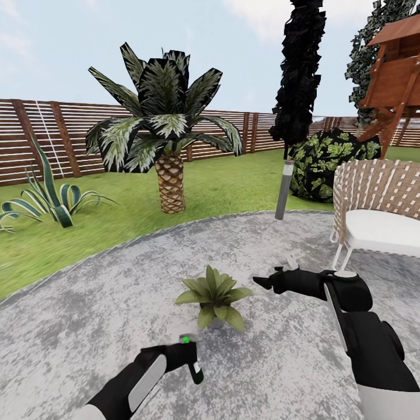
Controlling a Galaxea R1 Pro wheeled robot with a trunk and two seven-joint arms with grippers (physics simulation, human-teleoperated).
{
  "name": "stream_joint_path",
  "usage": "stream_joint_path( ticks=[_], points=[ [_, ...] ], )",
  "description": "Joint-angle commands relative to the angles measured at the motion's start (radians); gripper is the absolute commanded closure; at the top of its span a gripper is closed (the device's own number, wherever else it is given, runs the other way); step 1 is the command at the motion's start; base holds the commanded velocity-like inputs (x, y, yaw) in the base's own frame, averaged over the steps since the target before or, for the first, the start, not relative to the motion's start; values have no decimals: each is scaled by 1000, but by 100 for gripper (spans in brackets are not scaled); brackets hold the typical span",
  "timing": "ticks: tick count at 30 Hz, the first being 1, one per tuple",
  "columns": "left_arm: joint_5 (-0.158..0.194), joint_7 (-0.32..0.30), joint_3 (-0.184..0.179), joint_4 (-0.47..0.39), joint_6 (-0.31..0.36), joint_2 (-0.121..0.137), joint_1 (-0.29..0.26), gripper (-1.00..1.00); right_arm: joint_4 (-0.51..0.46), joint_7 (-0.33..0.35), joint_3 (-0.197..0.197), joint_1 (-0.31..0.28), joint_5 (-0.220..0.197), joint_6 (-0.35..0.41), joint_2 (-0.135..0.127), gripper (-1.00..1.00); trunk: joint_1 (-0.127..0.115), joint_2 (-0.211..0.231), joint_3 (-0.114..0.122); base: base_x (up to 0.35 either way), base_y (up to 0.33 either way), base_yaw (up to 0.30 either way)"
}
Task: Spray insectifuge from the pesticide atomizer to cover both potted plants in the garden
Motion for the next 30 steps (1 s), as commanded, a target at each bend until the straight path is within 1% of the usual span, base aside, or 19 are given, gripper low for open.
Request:
stream_joint_path(
  ticks=[1,2,4,6,7,11,13,14,15,17,19,24,27,30],
  points=[
    [10,4,3,8,3,-2,-3,100,-1,10,-2,-1,10,3,0,-100,0,0,-1,0,0,0],
    [10,-2,15,25,4,-5,-8,100,-1,11,-16,-1,10,2,-1,-100,0,0,-1,0,0,0],
    [12,-4,22,34,7,-8,-11,100,-1,13,-37,-1,9,2,-1,-100,0,0,-1,0,0,0],
    [12,-2,26,48,32,-12,-20,100,-1,14,-52,-1,9,2,-3,-100,0,0,-1,0,0,0],
    [12,-4,28,69,50,-14,-29,100,-1,15,-56,-1,9,2,-4,-100,0,0,-1,0,0,0],
    [15,-7,31,138,74,-17,-55,100,-2,17,-61,0,9,1,-5,-100,0,0,-1,0,0,0],
    [59,-7,31,192,79,-16,-77,100,-2,18,-62,0,8,0,-5,-100,0,0,-1,0,0,0],
    [84,-7,31,236,79,-18,-97,100,-3,18,-62,-1,8,0,-5,-100,0,0,-1,0,0,0],
    [102,-8,30,276,79,-22,-116,100,-3,18,-62,-2,8,0,-5,-100,0,0,-1,0,0,0],
    [117,-11,29,325,81,-37,-146,100,-3,18,-62,-5,8,1,-5,-100,0,0,-1,0,0,0],
    [120,-12,28,346,85,-46,-166,100,-3,19,-63,-8,8,1,-6,-100,0,0,-1,0,0,0],
    [117,-8,24,362,81,-48,-184,100,-3,19,-63,-13,9,1,-5,-100,0,0,-1,0,0,-34],
    [118,-2,22,387,77,-45,-191,100,-3,19,-63,-13,8,1,-4,-100,0,0,-1,0,0,-207],
    [119,-2,20,395,43,-48,-193,100,-3,18,-62,-12,8,5,-3,-100,0,0,-1,0,0,-259]
  ],
)
